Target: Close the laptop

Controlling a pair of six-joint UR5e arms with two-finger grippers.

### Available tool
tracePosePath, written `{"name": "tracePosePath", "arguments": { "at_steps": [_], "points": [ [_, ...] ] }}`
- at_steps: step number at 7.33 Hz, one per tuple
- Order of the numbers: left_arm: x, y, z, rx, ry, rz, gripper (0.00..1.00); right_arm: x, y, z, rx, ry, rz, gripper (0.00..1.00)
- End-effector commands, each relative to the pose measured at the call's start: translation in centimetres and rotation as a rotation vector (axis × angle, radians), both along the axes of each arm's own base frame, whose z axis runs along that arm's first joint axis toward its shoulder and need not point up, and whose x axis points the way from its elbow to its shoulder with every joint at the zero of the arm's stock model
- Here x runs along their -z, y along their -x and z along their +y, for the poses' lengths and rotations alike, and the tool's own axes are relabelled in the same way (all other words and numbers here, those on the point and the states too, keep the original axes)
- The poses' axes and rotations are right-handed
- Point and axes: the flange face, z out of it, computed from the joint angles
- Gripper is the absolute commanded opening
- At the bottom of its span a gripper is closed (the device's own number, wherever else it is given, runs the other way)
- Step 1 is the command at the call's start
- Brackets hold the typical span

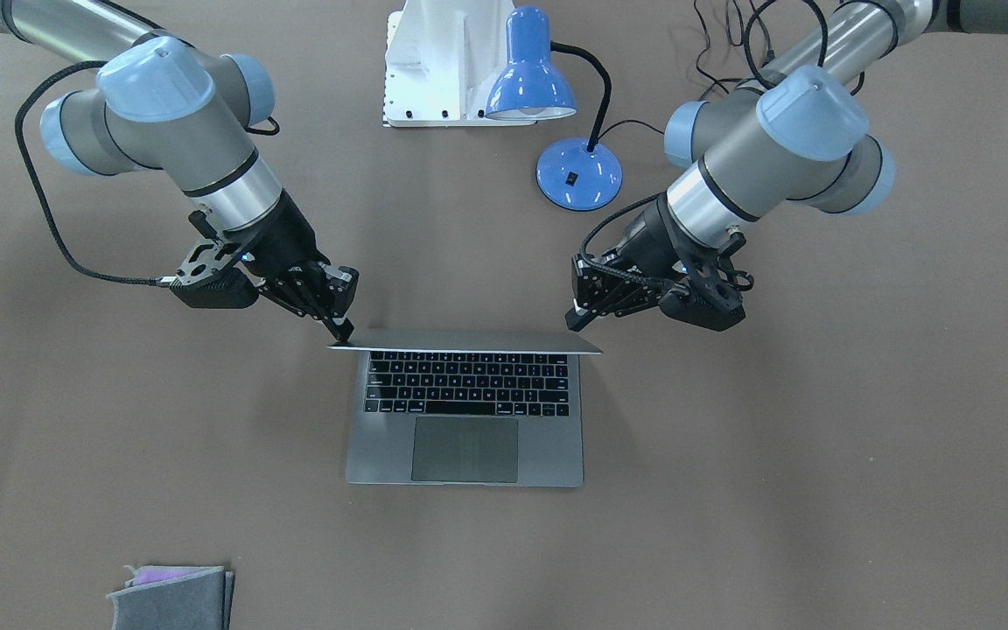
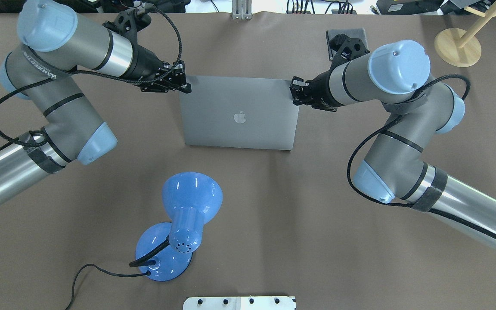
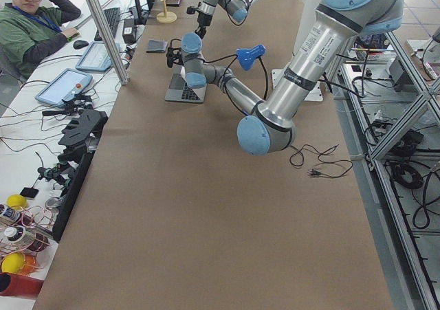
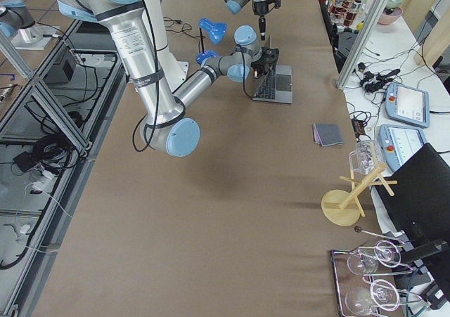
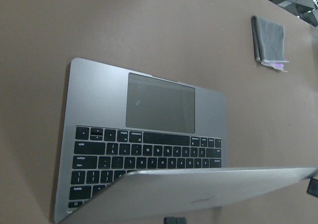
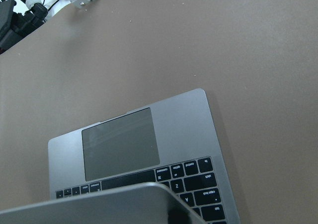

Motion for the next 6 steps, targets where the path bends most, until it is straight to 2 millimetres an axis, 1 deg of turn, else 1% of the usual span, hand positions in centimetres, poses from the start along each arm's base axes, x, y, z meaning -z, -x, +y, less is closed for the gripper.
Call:
{"name": "tracePosePath", "arguments": {
  "at_steps": [1,2,3,4,5,6],
  "points": [
    [-1.7,-1.5,-2.9,0.046,-0.026,-0.066,0.00,-1.5,0.9,-0.9,0.001,0.019,0.031,0.00],
    [-2.0,-2.3,-4.3,0.076,-0.019,-0.091,0.00,-1.7,1.9,-1.8,0.001,0.029,0.042,0.00],
    [-2.3,-3.0,-5.1,0.082,-0.010,-0.108,0.00,-2.3,2.8,-2.7,-0.005,0.040,0.059,0.00],
    [-2.4,-3.2,-5.4,0.094,-0.009,-0.116,0.00,-2.8,3.1,-3.0,-0.006,0.048,0.069,0.00],
    [-2.9,-3.9,-6.1,0.106,-0.002,-0.133,0.00,-3.1,3.5,-3.4,-0.010,0.054,0.078,0.00],
    [-3.0,-6.0,-6.7,0.123,-0.015,-0.166,0.00,-3.2,4.8,-4.5,-0.018,0.066,0.095,0.00]
  ]
}}
